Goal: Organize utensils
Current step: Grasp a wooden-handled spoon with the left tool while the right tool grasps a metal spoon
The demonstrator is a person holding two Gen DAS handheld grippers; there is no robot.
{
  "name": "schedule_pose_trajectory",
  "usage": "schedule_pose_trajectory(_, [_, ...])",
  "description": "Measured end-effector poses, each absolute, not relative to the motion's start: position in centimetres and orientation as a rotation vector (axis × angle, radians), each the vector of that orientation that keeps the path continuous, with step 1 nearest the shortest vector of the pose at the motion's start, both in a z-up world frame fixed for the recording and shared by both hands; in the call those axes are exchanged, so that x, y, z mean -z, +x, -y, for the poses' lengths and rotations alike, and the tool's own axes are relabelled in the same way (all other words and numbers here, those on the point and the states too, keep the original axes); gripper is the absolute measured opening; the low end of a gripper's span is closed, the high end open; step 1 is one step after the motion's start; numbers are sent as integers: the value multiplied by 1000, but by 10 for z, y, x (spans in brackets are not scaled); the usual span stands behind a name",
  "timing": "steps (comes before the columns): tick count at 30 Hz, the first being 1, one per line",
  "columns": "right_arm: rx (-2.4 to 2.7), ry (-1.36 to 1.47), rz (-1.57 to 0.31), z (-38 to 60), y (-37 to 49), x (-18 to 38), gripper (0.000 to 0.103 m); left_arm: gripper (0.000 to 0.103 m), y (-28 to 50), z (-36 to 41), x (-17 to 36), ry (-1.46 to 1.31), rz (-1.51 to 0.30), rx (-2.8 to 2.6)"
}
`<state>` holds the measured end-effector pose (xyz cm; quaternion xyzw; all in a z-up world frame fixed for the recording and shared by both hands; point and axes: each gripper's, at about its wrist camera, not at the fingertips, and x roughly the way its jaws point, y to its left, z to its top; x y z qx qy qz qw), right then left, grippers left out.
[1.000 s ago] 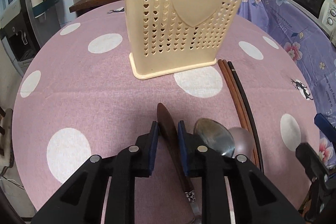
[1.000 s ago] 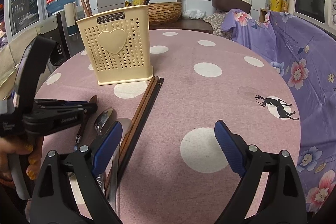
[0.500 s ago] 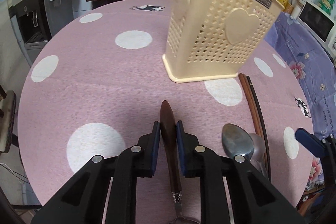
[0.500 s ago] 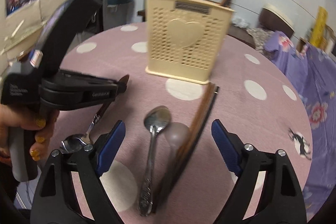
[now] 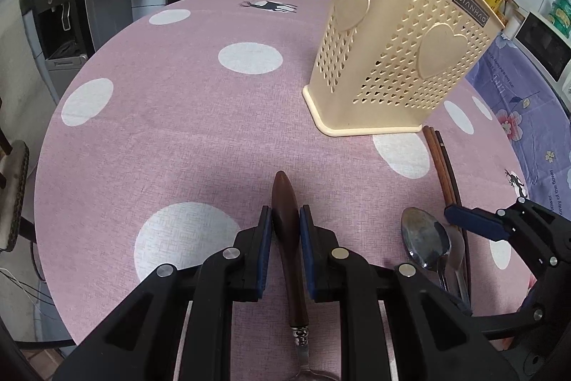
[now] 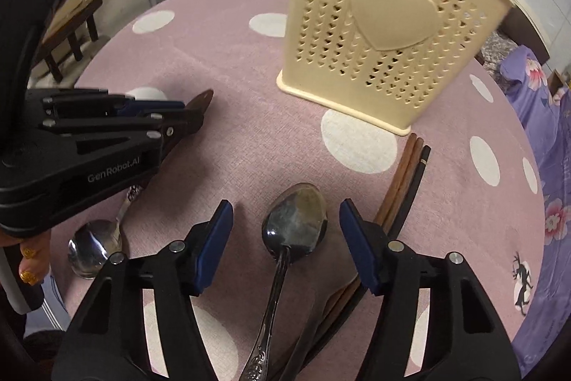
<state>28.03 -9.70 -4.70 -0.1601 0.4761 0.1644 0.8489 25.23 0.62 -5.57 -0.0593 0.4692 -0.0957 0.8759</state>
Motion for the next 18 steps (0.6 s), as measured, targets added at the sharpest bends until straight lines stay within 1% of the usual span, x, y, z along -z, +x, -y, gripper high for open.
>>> schedule_pose_trajectory(4, [-363,-330,-1031,97,284,54,61,17,253,-7,56,-122,-975,205])
schedule_pose_trajectory(7, [-379,-314,-1047,98,286,55,58,17,253,-7,56,-115,-973,206])
schedule_pose_trajectory(13, [-403,-287,-1082,103,291,56,57,17,253,-7,56,-113,-974,208])
schedule_pose_trajectory(18, [-341,-411,-1060,94,289,53,58,17,253,-6,57,-107,-974,207])
